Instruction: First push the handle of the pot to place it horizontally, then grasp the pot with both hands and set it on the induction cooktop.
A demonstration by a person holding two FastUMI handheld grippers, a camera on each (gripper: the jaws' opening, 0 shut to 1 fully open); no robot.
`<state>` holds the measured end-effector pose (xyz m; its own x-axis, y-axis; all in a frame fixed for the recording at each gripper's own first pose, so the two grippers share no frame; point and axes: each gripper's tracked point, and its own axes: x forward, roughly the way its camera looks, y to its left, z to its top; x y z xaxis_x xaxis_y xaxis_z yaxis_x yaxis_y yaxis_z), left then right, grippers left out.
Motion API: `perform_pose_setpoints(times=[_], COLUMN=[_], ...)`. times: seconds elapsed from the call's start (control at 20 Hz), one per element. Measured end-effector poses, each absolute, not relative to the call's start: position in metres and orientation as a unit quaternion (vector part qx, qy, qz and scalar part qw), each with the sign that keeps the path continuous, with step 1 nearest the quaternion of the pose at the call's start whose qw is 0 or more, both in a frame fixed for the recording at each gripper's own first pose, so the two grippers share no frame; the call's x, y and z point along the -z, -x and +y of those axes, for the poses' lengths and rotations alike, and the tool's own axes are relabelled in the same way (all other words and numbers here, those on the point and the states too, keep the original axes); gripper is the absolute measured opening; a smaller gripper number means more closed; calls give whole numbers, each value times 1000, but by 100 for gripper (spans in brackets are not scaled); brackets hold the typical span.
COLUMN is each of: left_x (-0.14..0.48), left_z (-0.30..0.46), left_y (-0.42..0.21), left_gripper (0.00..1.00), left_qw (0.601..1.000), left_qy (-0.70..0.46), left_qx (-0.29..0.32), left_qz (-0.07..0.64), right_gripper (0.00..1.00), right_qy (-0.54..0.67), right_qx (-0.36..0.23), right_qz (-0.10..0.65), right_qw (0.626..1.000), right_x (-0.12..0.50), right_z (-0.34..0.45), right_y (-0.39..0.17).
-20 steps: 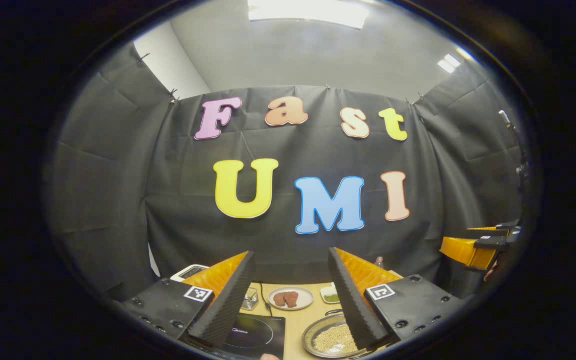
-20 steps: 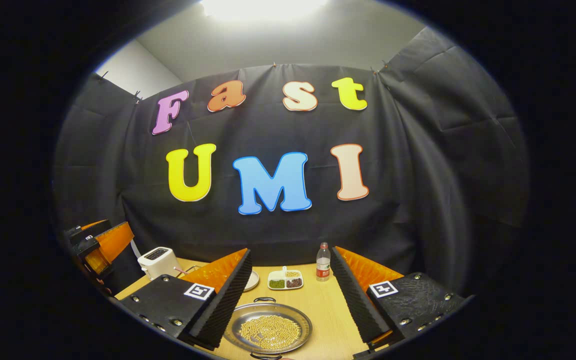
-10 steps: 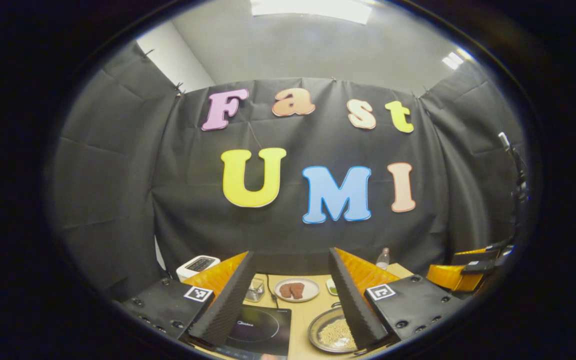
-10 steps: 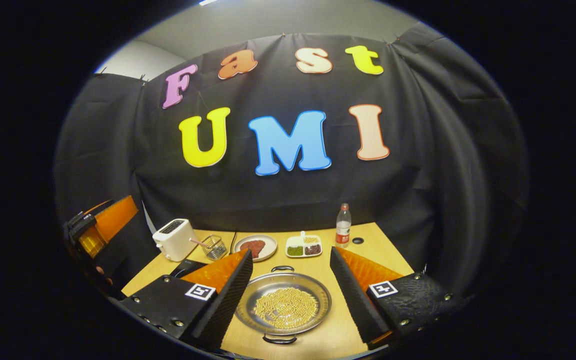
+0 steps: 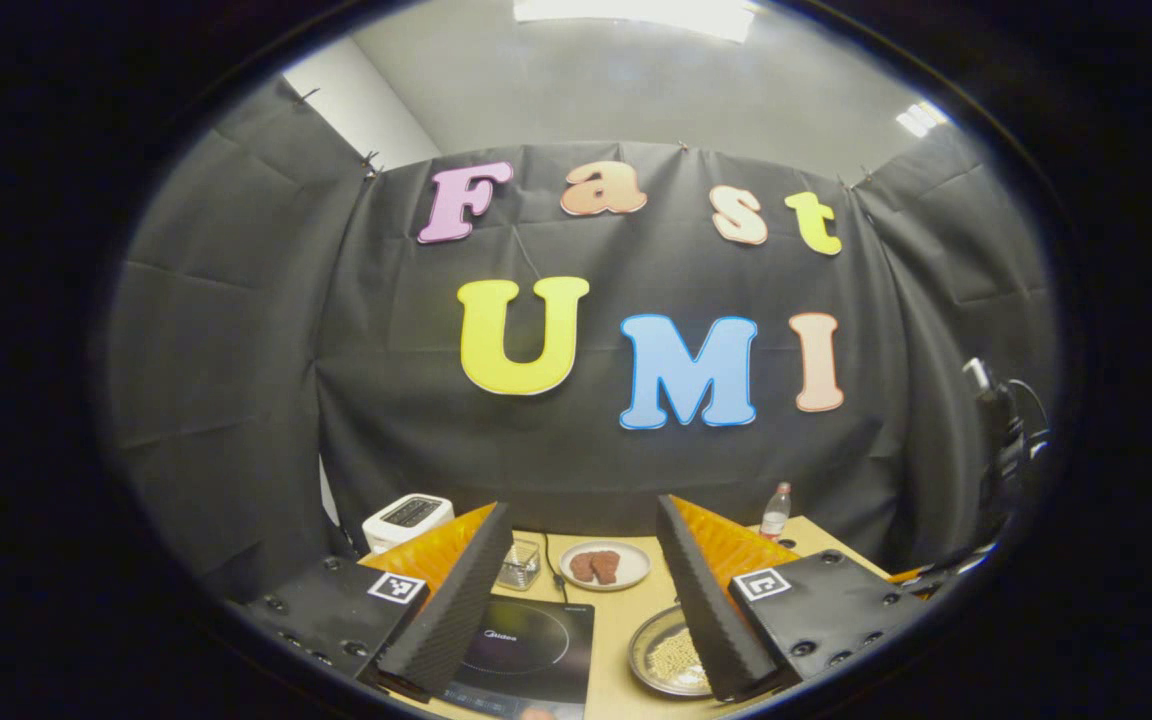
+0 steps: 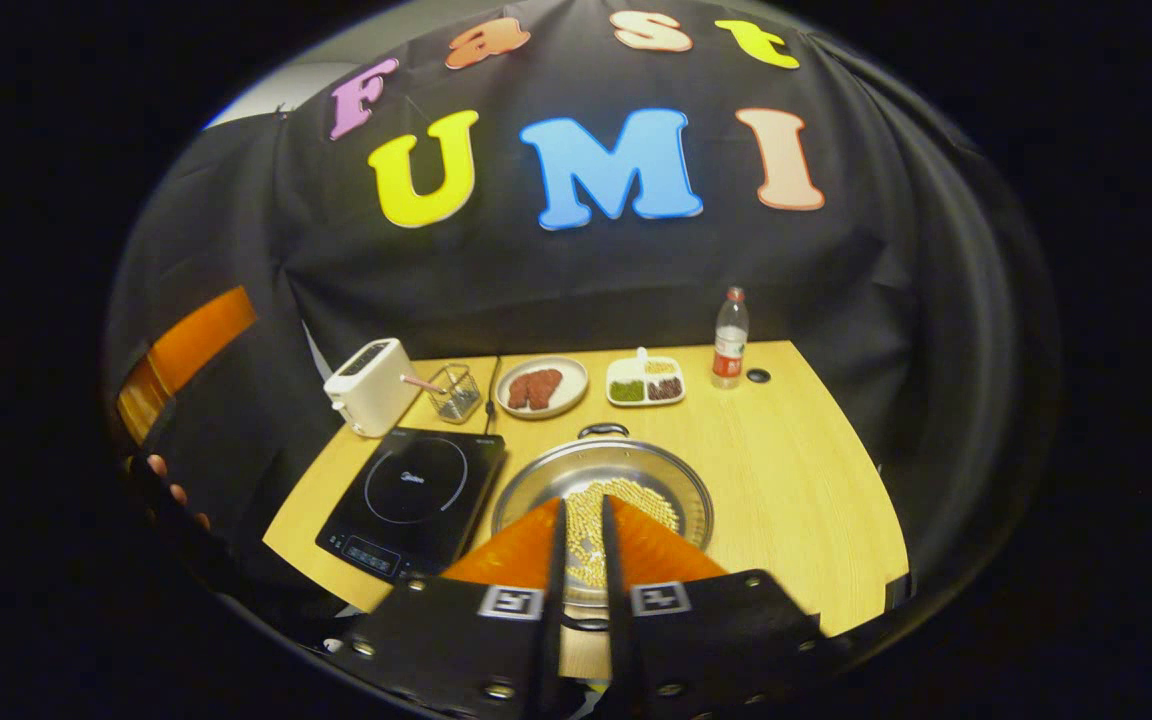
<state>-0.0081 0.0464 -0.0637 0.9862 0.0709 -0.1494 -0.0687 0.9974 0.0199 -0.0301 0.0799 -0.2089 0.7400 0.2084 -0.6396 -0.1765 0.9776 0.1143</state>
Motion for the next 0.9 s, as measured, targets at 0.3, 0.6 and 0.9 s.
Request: perform_pose_setpoints(times=[0.3, 0.6, 0.9], left_x=[74, 86, 96], left_z=[71, 100, 116], left_y=[14, 29, 35], left_gripper=[96, 98, 97], left_qw=[994, 991, 987], left_qy=[-9, -10, -15], left_qx=[-60, -89, -109], left_qz=[88, 103, 120], right_gripper=[7, 6, 6], right_qy=[-35, -30, -52], right_qx=[-130, -151, -169], right_qz=[457, 516, 559], right_qw=[879, 843, 810], right_x=[274, 325, 358], right_z=[101, 118, 138], right_y=[57, 69, 80])
